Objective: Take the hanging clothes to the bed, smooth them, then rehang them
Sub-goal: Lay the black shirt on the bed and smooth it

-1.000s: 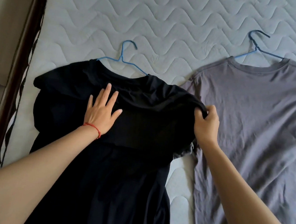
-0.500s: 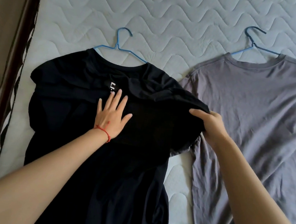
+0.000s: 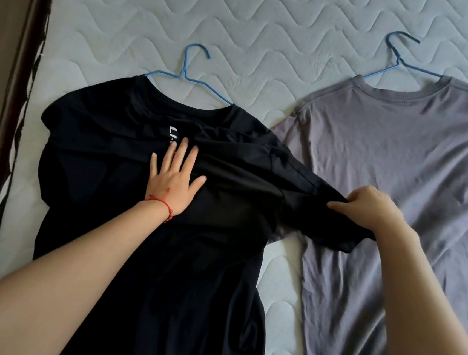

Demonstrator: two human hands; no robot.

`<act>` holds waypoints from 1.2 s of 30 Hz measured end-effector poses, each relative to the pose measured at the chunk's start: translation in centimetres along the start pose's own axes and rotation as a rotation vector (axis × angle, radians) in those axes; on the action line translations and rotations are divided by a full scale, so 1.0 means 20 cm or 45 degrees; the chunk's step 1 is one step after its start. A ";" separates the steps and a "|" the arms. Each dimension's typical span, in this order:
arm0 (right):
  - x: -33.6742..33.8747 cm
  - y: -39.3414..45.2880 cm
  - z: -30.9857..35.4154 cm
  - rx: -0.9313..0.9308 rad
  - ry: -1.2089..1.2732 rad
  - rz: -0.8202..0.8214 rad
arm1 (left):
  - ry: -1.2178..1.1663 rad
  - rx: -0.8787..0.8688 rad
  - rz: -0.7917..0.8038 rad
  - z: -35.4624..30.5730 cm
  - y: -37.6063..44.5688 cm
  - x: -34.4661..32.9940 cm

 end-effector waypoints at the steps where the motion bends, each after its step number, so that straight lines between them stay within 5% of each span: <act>1: -0.01 0.00 -0.01 0.009 0.066 0.006 | 0.010 -0.002 0.002 0.00 0.00 0.00; 4: -0.01 0.00 -0.02 -0.103 0.170 -0.290 | 0.027 -0.010 0.017 0.00 0.00 0.00; 6: -0.02 -0.01 -0.02 -0.238 -0.045 -0.527 | 0.034 -0.013 0.026 0.00 0.00 0.00; 9: -0.06 -0.03 0.08 -0.102 -0.042 -0.624 | 0.031 -0.020 0.052 -0.01 0.01 0.01; 13: -0.10 -0.05 0.39 0.352 0.226 -0.624 | -0.043 -0.037 0.023 0.00 -0.02 0.04; 17: -0.13 -0.02 0.73 0.536 0.451 -0.588 | -0.019 0.002 -0.179 0.11 -0.15 0.04; 22: -0.19 0.14 1.03 0.528 0.433 -0.488 | 0.087 0.047 -0.205 0.22 -0.25 -0.04; 32: -0.10 0.46 1.16 0.389 0.436 -0.779 | 0.066 -0.018 -0.312 0.24 -0.23 -0.11; 36: -0.10 0.48 1.21 0.360 0.385 -0.731 | 0.096 -0.011 -0.288 0.25 -0.22 -0.11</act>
Point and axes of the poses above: each hand's wrist, its own y-axis towards the middle knuckle, its own x-axis out of the back of the hand, z = x × y, the point moved 1 cm from there along y, towards the middle knuckle, and after that the axes turned 14 degrees about -z, right-handed, at the moved point
